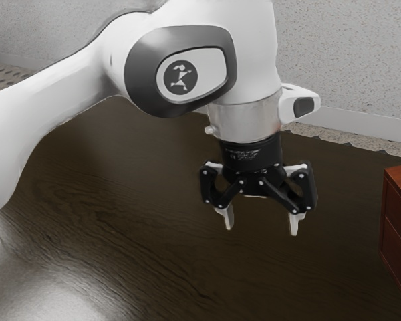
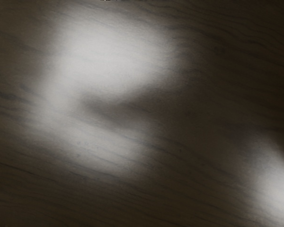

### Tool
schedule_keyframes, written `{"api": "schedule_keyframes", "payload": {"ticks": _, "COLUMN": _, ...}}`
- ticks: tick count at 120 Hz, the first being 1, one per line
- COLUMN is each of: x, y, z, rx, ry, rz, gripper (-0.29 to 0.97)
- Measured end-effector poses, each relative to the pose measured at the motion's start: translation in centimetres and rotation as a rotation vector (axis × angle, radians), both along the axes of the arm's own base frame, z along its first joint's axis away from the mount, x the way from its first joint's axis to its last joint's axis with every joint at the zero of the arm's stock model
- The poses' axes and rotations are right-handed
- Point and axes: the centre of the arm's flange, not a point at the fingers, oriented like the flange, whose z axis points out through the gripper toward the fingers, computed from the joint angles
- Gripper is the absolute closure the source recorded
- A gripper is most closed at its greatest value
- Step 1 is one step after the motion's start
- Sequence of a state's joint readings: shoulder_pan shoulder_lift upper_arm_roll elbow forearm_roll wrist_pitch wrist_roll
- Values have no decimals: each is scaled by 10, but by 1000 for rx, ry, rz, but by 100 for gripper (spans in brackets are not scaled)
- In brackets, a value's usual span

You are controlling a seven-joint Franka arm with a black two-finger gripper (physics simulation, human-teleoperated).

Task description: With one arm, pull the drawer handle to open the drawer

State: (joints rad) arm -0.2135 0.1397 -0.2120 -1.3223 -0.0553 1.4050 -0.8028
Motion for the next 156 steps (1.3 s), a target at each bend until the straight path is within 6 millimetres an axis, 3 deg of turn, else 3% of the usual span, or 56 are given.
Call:
{"api": "schedule_keyframes", "payload": {"ticks": 11, "x": 14, "y": 2, "z": -11, "rx": 12, "ry": 2, "rz": 116, "gripper": 0}}
{"api": "schedule_keyframes", "payload": {"ticks": 35, "x": 33, "y": -37, "z": -23, "rx": 30, "ry": -25, "rz": 240, "gripper": 0}}
{"api": "schedule_keyframes", "payload": {"ticks": 54, "x": 39, "y": -52, "z": -27, "rx": 33, "ry": -46, "rz": 330, "gripper": 0}}
{"api": "schedule_keyframes", "payload": {"ticks": 90, "x": 35, "y": -92, "z": -45, "rx": 39, "ry": -63, "rz": 409, "gripper": 0}}
{"api": "schedule_keyframes", "payload": {"ticks": 156, "x": 45, "y": -126, "z": -65, "rx": -15, "ry": -112, "rz": 485, "gripper": 0}}
